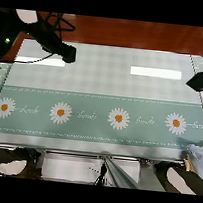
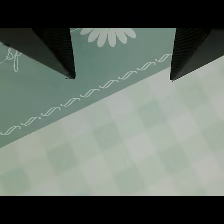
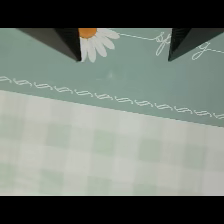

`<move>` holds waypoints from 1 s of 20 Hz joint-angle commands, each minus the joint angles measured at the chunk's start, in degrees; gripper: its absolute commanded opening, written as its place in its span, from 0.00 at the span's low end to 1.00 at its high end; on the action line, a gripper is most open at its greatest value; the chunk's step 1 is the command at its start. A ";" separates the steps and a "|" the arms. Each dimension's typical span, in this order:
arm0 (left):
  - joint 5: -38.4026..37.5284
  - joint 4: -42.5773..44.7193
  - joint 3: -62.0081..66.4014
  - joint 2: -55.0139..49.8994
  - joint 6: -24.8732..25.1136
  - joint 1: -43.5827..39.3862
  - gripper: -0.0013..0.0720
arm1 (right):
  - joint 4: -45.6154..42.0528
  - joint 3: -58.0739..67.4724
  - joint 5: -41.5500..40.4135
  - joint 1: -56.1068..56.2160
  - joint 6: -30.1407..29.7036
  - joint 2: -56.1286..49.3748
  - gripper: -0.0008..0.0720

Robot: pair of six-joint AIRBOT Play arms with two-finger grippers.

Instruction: Fold the shirts.

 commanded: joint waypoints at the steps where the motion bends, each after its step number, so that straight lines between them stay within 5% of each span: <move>1: -1.22 4.09 0.17 -0.09 -4.15 -2.71 1.00 | -0.92 0.04 -1.36 5.92 4.63 -5.33 0.84; 20: -1.25 3.82 0.17 -2.78 -4.28 -2.67 1.00 | -0.70 0.04 -1.68 6.75 5.20 -7.76 0.84</move>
